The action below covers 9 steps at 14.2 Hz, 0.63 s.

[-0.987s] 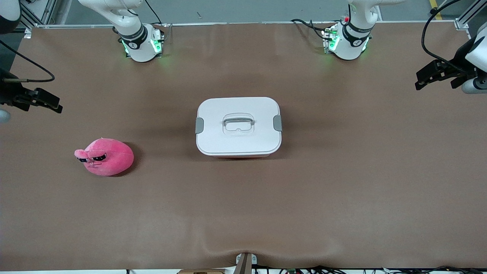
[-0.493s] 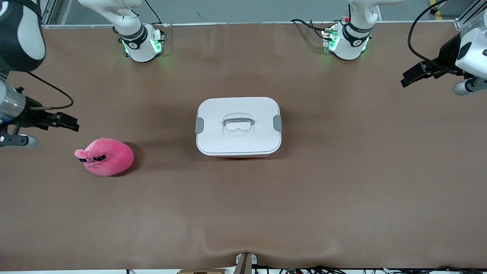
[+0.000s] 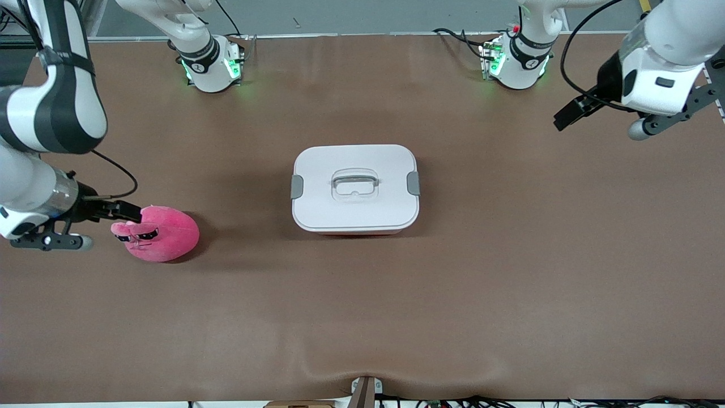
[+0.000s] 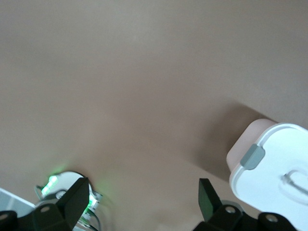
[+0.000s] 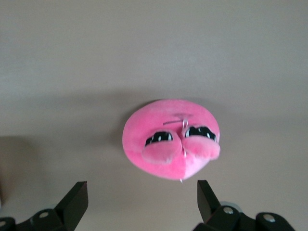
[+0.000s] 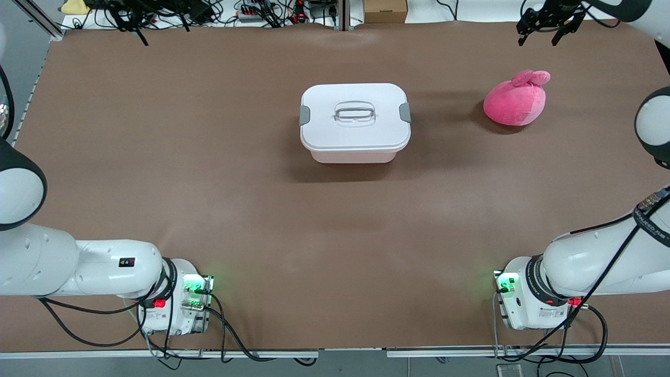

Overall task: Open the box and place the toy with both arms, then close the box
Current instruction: 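Reach the right gripper to the pink plush while the left gripper approaches the box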

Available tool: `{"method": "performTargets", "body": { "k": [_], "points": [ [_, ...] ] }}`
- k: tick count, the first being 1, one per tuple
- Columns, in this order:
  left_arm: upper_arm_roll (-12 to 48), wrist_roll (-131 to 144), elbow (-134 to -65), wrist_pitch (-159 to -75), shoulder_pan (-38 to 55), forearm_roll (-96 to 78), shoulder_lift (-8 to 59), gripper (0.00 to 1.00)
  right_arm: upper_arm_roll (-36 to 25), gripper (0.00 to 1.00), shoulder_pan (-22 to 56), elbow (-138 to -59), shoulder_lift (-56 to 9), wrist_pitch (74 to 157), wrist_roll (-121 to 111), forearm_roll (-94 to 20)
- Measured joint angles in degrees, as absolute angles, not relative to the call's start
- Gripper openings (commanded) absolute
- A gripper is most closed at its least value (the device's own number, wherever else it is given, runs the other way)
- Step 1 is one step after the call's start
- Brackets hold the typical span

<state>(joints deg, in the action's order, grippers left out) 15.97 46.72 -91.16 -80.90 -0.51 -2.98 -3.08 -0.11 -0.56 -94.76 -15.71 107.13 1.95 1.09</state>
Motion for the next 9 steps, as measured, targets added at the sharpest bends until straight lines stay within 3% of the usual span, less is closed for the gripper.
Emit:
{"method": "performTargets", "body": {
  "k": [5, 9],
  "points": [
    [21.4, 61.6, -91.2, -83.1, -0.4, -3.0, -0.9, 1.00, -0.6, 1.00, -0.6, -95.1, -21.9, 110.2, 2.0, 1.4],
    [27.1, 75.2, -91.2, -87.6, -0.2, -3.0, 2.1, 0.98, -0.7, 1.00, -0.6, -95.1, -23.0, 110.1, 1.5, 1.5]
  ]
}}
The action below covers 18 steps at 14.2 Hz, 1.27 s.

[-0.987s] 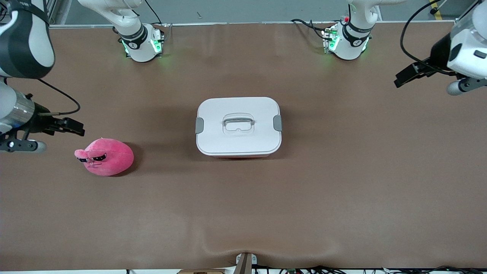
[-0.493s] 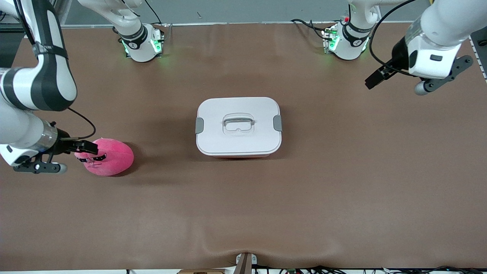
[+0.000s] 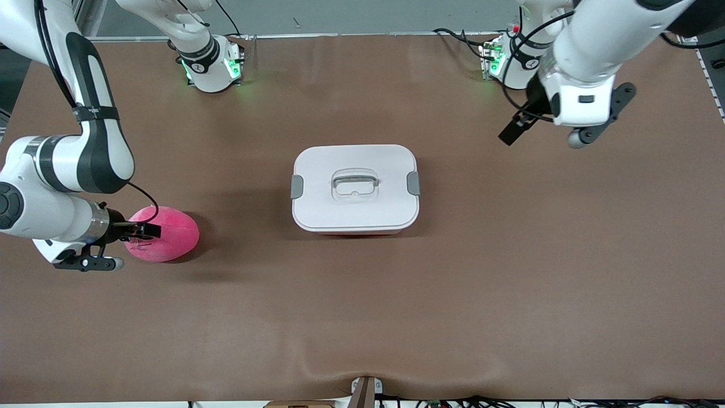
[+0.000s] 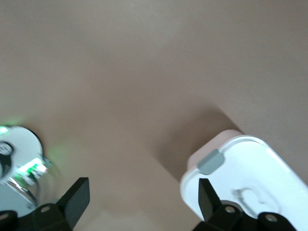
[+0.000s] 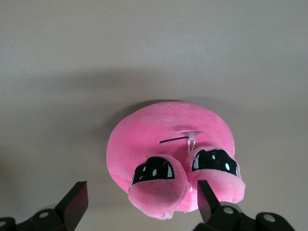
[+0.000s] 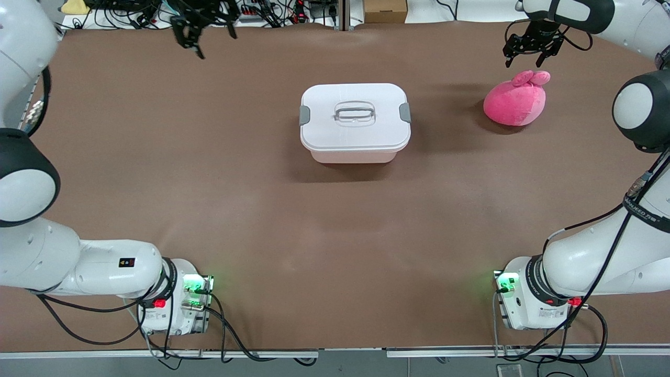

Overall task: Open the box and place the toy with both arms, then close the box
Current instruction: 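Reach the right gripper to the pink plush while the left gripper approaches the box, then grasp the lid handle with the left gripper while the right gripper grips the plush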

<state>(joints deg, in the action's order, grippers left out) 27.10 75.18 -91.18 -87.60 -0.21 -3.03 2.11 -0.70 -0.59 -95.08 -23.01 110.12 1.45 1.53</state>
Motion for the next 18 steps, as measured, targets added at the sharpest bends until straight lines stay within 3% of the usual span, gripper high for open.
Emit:
{"method": "performTargets", "body": {
  "k": [4, 6, 8, 11, 12, 14, 18],
  "points": [
    [30.6, 87.1, -91.8, -92.8, 0.2, -3.0, 4.7, 0.96, -0.7, 0.98, -0.6, -95.1, -22.9, 109.5, -2.0, 2.1],
    [31.2, 93.6, -92.6, -95.7, 2.0, -3.0, 5.7, 0.87, -0.7, 0.95, -0.6, -95.2, -23.0, 109.4, -2.3, 2.2],
    [31.3, 100.0, -93.1, -99.1, 4.6, -3.0, 6.9, 0.86, -0.7, 0.79, -0.6, -95.5, -23.0, 109.2, -2.5, 2.2],
    [31.4, 109.0, -93.2, -104.0, 8.1, -2.6, 9.0, 0.84, -0.7, 0.71, -0.6, -95.9, -23.0, 108.1, -2.6, 2.2],
    [31.3, 111.2, -93.3, -105.0, 9.2, -1.7, 9.8, 0.83, -0.7, 0.57, -0.6, -95.9, -23.0, 108.0, -2.6, 2.2],
    [31.3, 116.3, -93.5, -107.2, 11.9, 1.9, 12.1, 0.84, -0.8, 0.43, -0.6, -95.9, -23.0, 107.9, -2.6, 2.3],
    [31.4, 134.7, -92.8, -112.9, 20.7, 12.5, 18.6, 0.83, -1.0, 0.39, -0.9, -96.0, -23.0, 107.6, -4.6, 2.3]
  ]
}}
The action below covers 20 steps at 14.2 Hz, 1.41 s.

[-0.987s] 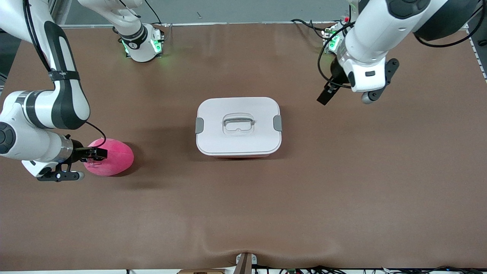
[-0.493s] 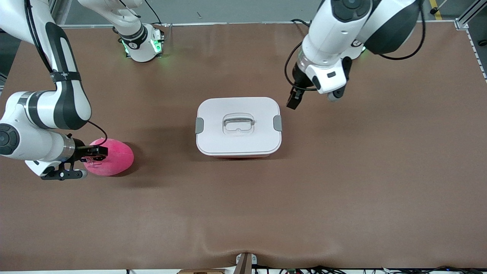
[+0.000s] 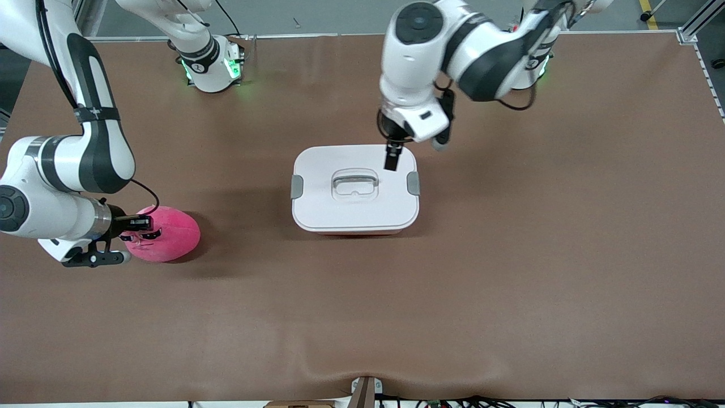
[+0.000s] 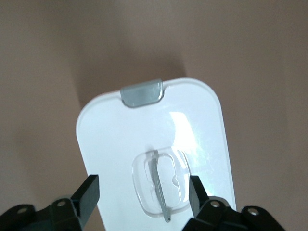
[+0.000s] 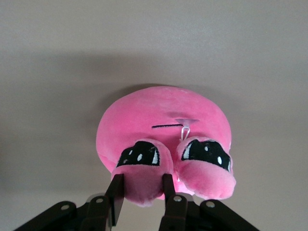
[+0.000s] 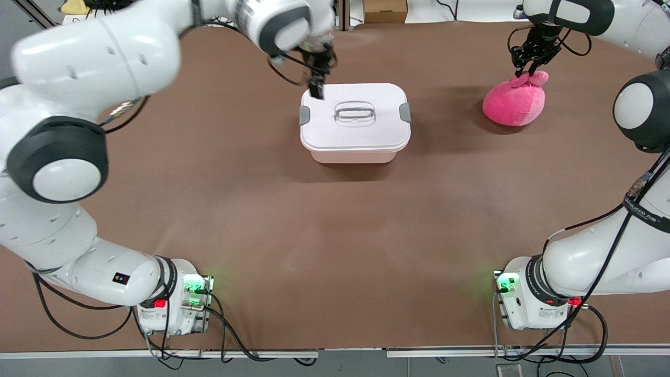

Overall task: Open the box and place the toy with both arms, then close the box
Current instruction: 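Grasp the lid handle with the left gripper while the right gripper grips the plush, then lift the white lid off with the left gripper and set it aside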

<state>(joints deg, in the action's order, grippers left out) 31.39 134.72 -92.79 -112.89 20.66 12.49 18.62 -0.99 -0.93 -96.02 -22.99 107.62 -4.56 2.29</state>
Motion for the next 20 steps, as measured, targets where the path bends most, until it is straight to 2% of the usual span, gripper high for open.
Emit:
{"method": "performTargets", "body": {
  "k": [2, 3, 4, 8, 14, 20],
  "points": [
    [31.4, 143.7, -91.6, -113.2, 24.9, 18.1, 21.8, 0.83, -1.2, 0.23, -1.2, -96.0, -23.0, 107.5, -5.3, 2.3],
    [31.3, 147.3, -91.1, -113.3, 26.5, 20.9, 23.4, 0.83, -1.2, 0.09, -1.2, -96.0, -23.0, 107.5, -5.3, 2.3],
    [31.3, 150.7, -90.5, -113.5, 27.6, 23.3, 24.9, 0.83, -1.2, 0.00, -1.2, -96.0, -23.0, 107.5, -5.3, 2.3],
    [30.8, 155.9, -87.1, -116.1, 28.3, 26.0, 29.8, 0.83, -1.1, 0.00, -1.2, -96.0, -22.9, 106.0, -5.4, 2.3],
    [30.5, 156.4, -86.1, -118.0, 28.2, 26.1, 32.4, 0.83, -0.8, 0.00, -1.0, -93.7, -20.9, 101.8, -8.4, 2.3],
    [30.4, 156.4, -85.7, -119.0, 28.2, 26.8, 34.3, 0.75, -1.0, 0.00, -1.2, -91.2, -18.1, 99.5, -15.3, 2.3]
  ]
}}
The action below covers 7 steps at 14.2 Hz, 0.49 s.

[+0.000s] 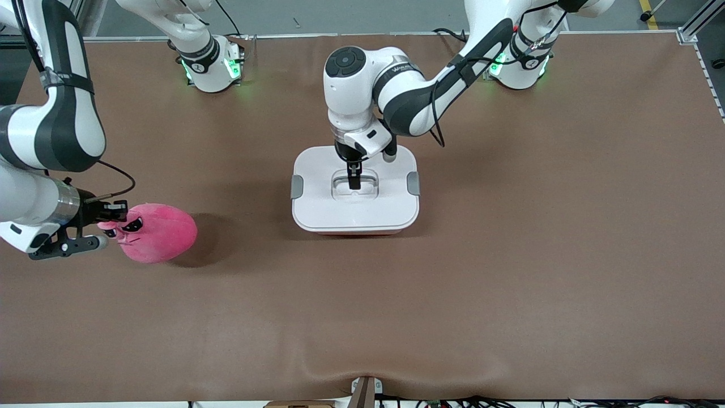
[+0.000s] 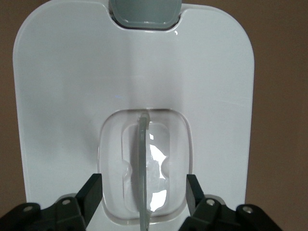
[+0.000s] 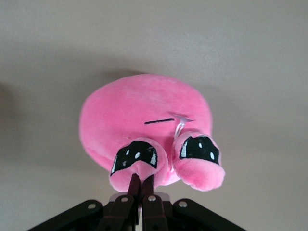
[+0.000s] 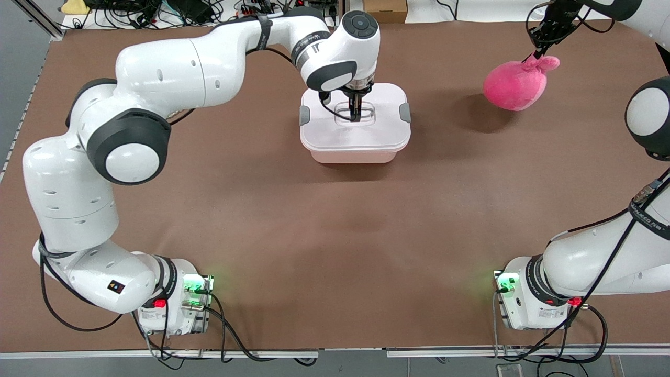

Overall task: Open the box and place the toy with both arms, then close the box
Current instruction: 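Lift the white lid off with the left gripper and set it aside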

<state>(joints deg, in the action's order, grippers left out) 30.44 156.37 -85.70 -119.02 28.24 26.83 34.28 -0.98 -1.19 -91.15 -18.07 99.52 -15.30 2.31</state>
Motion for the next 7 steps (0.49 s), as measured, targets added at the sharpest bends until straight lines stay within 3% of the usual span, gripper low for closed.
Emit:
{"method": "performTargets", "body": {
  "k": [4, 7],
  "points": [
    [30.4, 156.4, -85.6, -119.1, 28.3, 27.0, 35.4, 0.60, -1.2, 0.00, -1.4, -91.0, -17.8, 99.6, -19.4, 2.3],
    [30.4, 156.4, -85.6, -119.2, 28.3, 27.0, 35.5, 0.43, -1.1, 0.00, -1.4, -90.5, -16.6, 99.6, -20.5, 2.3]
  ]
}}
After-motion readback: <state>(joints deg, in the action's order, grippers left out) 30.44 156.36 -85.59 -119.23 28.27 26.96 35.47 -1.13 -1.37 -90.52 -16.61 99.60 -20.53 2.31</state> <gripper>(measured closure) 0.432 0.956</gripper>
